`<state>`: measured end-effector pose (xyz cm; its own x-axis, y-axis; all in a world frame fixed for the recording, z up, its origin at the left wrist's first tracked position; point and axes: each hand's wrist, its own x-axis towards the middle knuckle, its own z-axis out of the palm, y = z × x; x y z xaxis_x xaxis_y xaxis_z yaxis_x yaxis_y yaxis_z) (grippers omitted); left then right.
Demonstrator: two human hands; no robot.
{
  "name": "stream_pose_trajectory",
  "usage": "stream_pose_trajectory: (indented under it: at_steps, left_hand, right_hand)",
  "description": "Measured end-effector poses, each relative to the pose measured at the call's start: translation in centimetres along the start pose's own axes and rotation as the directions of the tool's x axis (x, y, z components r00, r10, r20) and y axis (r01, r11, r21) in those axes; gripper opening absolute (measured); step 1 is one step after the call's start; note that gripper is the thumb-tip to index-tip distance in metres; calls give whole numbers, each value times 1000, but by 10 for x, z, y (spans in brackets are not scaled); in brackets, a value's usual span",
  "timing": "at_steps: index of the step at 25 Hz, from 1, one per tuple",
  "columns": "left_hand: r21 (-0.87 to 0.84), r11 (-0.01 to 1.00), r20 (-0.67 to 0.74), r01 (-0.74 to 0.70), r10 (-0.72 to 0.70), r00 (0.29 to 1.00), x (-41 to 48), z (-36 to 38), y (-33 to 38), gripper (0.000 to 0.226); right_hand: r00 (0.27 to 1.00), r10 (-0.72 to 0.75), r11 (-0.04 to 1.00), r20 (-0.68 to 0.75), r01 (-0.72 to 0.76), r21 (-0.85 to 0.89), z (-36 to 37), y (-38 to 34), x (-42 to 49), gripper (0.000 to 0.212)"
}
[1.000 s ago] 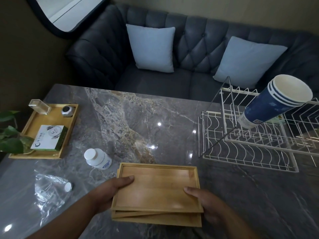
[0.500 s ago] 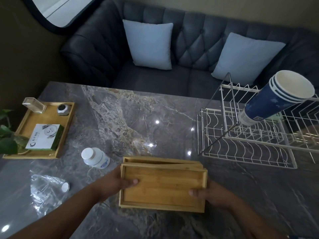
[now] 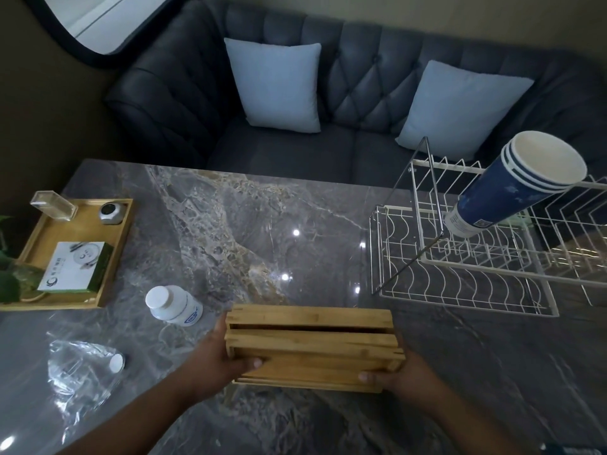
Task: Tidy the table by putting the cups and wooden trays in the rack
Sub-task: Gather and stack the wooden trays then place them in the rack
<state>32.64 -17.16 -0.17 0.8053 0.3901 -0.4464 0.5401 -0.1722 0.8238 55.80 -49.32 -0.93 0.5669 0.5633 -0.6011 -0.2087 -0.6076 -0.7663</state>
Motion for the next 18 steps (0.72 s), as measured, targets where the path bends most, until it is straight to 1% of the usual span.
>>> stream_pose_trajectory:
  at_steps: [3,6,8,11,14,18]
  left_hand:
    - [122,991,-46,-51,57,997,-6,4,-2,85]
    - [219,971,-28,-95,104,994,-14,7,-1,84]
    - [272,957,-16,-104,112,994,-21,11,-2,85]
    - [294,952,-23,-86,97,995,-26,15,-3,87]
    - [311,947,-31,-81,95,995,-24,17,-4,90]
    - [378,920,28,-104,101,995,-22,14,-6,103]
  right_hand:
    - [995,-71,991,-70,62,-116,5,3,-9,108]
    - [976,-148,971,-161,112,-212,13,10,-21,103]
    - [965,-213,952,-153,169,-256,18,15,-28,97]
    - [960,-228,950,-161,183,-254,20,17,-34,97]
    - [969,-192,947,-155,142,-288,18,15,-33,103]
    - [984,-156,947,-88,124,-295,10,10,-35,113]
